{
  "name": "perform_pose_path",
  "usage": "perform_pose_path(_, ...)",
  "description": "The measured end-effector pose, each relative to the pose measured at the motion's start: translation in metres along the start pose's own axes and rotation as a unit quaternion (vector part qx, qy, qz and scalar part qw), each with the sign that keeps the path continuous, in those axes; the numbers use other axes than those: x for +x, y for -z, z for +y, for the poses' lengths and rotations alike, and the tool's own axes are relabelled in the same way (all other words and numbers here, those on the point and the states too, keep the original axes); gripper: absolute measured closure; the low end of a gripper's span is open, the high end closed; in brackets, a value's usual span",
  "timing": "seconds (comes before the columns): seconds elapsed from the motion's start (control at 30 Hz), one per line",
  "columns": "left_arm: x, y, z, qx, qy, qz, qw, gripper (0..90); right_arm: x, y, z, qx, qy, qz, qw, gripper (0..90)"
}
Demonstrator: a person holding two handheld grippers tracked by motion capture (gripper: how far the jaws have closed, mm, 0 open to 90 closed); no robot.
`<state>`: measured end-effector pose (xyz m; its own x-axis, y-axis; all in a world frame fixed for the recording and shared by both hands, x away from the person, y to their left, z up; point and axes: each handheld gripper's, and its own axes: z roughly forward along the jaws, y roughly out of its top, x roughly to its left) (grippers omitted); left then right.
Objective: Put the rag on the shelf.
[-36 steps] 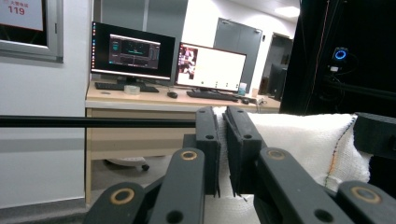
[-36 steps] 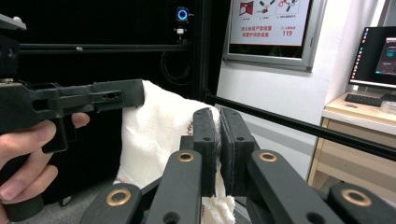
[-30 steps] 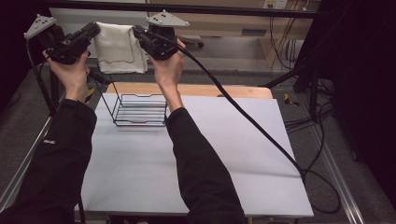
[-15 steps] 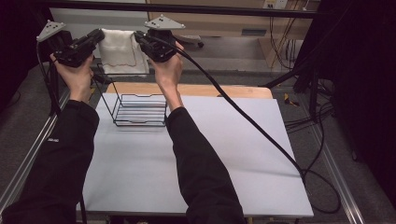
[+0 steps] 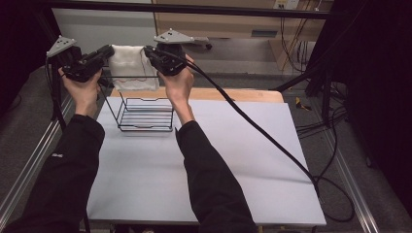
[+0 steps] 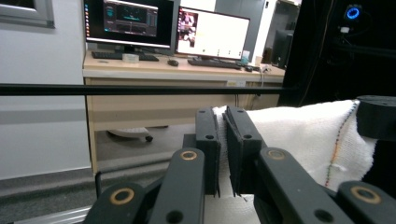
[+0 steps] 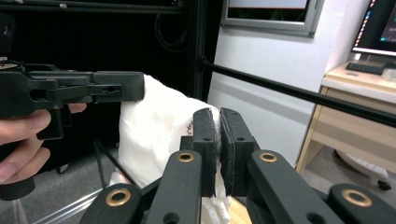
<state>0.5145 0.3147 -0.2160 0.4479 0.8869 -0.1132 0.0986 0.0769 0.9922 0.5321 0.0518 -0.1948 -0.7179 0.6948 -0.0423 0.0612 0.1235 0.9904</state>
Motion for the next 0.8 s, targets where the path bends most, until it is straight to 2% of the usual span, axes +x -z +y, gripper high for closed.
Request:
perform_pose_path(0.27,0.003,0.010,-0.008,0.011,0.002,-0.002,0.9999,83.1,0.005,0.000,-0.011,0.009,0.002,0.011,0.9999,85.8)
perform_pose_path(0.57,0.004,0.021,-0.015,0.009,0.002,-0.014,0.9999,82.8,0.013,0.004,-0.014,0.007,0.013,0.020,0.9997,85.7)
perform_pose_path(0.67,0.004,0.023,-0.014,0.007,0.002,-0.016,0.9998,82.9,0.014,0.006,-0.014,0.007,0.019,0.019,0.9996,85.7)
perform_pose_path(0.8,0.002,0.026,-0.008,0.000,-0.008,-0.020,0.9998,83.0,0.011,0.007,-0.010,-0.003,0.015,0.022,0.9996,85.7)
